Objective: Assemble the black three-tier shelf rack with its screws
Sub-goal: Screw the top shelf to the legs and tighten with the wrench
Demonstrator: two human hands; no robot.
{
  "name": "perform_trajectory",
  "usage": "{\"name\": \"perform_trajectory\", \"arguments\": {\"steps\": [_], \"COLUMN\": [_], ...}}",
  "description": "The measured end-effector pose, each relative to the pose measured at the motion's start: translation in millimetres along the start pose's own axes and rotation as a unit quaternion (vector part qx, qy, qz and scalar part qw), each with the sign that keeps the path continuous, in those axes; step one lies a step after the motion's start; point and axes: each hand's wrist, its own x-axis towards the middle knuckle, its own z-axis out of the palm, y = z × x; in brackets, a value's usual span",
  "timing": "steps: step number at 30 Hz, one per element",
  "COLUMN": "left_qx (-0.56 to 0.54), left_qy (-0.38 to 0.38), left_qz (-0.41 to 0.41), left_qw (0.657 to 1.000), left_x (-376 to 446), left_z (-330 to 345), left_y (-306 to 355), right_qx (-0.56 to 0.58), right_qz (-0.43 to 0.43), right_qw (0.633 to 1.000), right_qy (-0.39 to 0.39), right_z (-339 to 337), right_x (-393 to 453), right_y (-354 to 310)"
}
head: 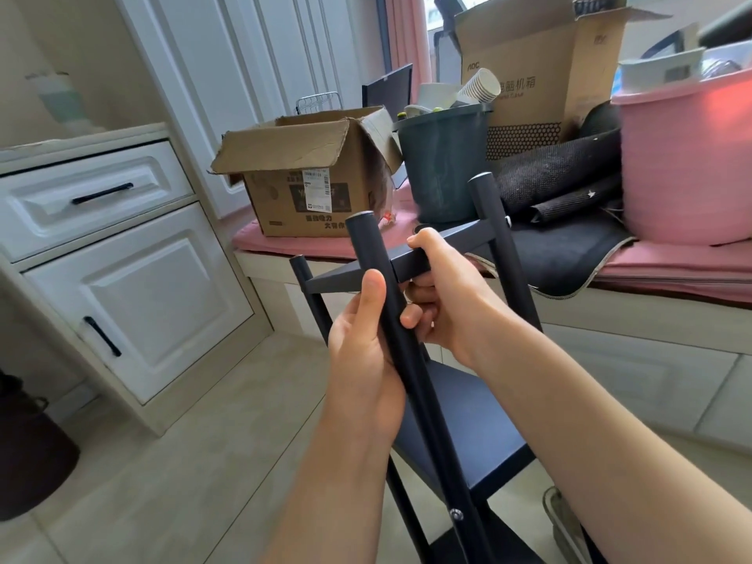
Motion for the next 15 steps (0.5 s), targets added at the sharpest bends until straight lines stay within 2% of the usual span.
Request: {"name": "perform_trajectory", "arguments": {"steps": [3,5,7,9,15], "left_qx": [-0.014,-0.015,-0.020,-0.029,-0.025], "left_qy": [0.000,-0.002,-0.001,0.007,0.014], "left_qz": [-0.006,-0.007,-0.009,-0.011,-0.004], "left_qw": [1.000,1.000,1.000,1.000,1.000], "left_x": [1,2,3,4,7], "left_z": [1,1,0,0,-4], "left_y": [3,3,3,3,3], "right_qx": [-0.019,-0.023,0.039,0.106,0.124], "right_qz": [-0.010,-0.012,0.014,0.032,-0.004], "right_qw": [1.000,0.998,0.994,0.989,0.986], "right_qy": [-0.021,-0.065,-0.100,-0.103,-0.110], "right_z": [-4,-11,-22,-33,-36], "right_x": [1,4,6,9,21], "right_y": [1,4,11,20,44]}}
